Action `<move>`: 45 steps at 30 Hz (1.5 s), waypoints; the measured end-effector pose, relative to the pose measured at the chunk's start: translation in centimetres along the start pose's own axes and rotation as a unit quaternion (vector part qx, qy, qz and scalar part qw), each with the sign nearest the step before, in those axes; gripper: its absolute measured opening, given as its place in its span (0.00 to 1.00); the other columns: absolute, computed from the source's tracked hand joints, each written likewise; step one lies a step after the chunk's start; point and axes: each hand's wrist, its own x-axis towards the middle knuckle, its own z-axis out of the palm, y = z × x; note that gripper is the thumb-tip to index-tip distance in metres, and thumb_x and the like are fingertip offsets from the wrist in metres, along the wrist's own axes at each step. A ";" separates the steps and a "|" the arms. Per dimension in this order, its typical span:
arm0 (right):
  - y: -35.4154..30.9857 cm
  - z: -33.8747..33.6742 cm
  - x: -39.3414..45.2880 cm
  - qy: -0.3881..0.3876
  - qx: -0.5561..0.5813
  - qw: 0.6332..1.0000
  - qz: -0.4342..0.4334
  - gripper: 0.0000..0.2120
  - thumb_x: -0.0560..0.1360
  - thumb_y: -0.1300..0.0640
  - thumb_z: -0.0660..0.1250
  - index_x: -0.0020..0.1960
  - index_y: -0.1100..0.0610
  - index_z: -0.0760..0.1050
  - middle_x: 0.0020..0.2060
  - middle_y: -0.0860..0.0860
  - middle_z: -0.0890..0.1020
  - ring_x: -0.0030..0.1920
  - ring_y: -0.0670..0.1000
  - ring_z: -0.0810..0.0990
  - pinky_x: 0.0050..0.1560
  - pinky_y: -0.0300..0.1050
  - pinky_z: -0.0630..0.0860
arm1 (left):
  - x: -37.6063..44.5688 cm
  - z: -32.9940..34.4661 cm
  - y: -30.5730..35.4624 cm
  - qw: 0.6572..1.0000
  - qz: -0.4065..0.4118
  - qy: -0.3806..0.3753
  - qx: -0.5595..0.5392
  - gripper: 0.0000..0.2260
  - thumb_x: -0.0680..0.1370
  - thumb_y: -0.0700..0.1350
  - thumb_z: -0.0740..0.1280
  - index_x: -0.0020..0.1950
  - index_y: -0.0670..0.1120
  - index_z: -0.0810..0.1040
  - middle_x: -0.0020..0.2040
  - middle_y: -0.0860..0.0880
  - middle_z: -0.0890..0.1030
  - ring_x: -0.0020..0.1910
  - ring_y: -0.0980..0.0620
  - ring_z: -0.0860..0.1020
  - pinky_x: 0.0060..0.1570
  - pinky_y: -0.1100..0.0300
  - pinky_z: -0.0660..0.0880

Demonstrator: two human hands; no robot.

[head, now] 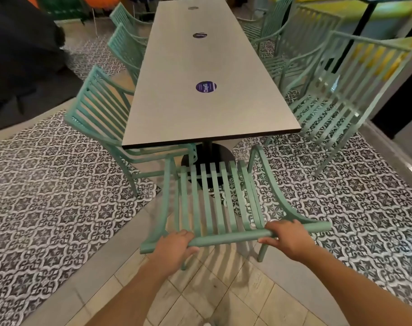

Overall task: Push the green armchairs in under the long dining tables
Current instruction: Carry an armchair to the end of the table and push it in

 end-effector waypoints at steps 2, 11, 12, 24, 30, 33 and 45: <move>0.5 -0.1 0.7 0.005 0.004 1.000 0.002 0.28 0.65 0.23 0.41 0.45 0.42 0.65 0.43 0.42 0.76 0.45 0.45 0.72 0.48 0.43 0.62 | 0.7 -0.1 -0.2 1.000 0.011 0.014 -0.016 0.16 0.80 0.61 0.57 0.61 0.53 0.73 0.56 0.55 0.76 0.56 0.51 0.74 0.51 0.53 0.70; 1.7 1.0 1.0 0.028 -0.023 0.999 0.001 0.34 0.67 0.22 0.37 0.53 0.42 0.69 0.48 0.40 0.78 0.50 0.46 0.75 0.50 0.45 0.64 | 1.3 -0.5 -0.1 1.000 0.023 -0.010 -0.016 0.39 0.67 0.73 0.38 0.67 0.57 0.72 0.59 0.58 0.76 0.57 0.55 0.72 0.53 0.56 0.67; 1.7 0.9 0.9 0.025 -0.026 0.999 0.002 0.33 0.67 0.23 0.38 0.53 0.42 0.69 0.48 0.40 0.78 0.50 0.46 0.75 0.51 0.45 0.64 | 1.2 -0.5 -0.1 1.000 0.022 -0.009 -0.017 0.41 0.66 0.73 0.37 0.67 0.57 0.71 0.60 0.58 0.75 0.58 0.55 0.72 0.53 0.56 0.66; 1.7 1.3 0.8 0.063 -0.004 0.998 -0.003 0.40 0.61 0.20 0.27 0.46 0.43 0.66 0.44 0.42 0.78 0.48 0.47 0.76 0.47 0.45 0.62 | 1.5 -1.0 -0.3 0.998 0.026 -0.034 -0.042 0.30 0.74 0.72 0.48 0.65 0.57 0.73 0.54 0.59 0.77 0.51 0.57 0.76 0.48 0.58 0.73; 1.8 1.4 0.8 0.060 -0.004 0.998 -0.005 0.39 0.61 0.20 0.28 0.46 0.43 0.65 0.44 0.42 0.78 0.48 0.48 0.76 0.49 0.46 0.65 | 1.7 -0.9 -0.3 0.998 0.027 -0.035 -0.045 0.24 0.76 0.69 0.54 0.63 0.57 0.74 0.52 0.59 0.77 0.49 0.56 0.75 0.48 0.56 0.74; 2.0 1.5 0.4 0.049 -0.009 0.999 0.000 0.40 0.62 0.20 0.29 0.48 0.44 0.68 0.44 0.42 0.78 0.48 0.47 0.76 0.50 0.46 0.65 | 1.5 -0.6 0.1 0.998 0.028 -0.036 -0.040 0.17 0.79 0.63 0.58 0.60 0.55 0.75 0.52 0.58 0.77 0.49 0.56 0.76 0.48 0.56 0.73; 1.7 1.3 -0.7 0.024 -0.009 1.000 0.017 0.34 0.66 0.23 0.37 0.50 0.44 0.70 0.46 0.42 0.77 0.50 0.46 0.75 0.56 0.45 0.65 | 1.0 -0.6 0.9 0.998 0.023 -0.031 -0.045 0.15 0.78 0.63 0.59 0.54 0.54 0.75 0.49 0.57 0.78 0.47 0.56 0.75 0.42 0.57 0.70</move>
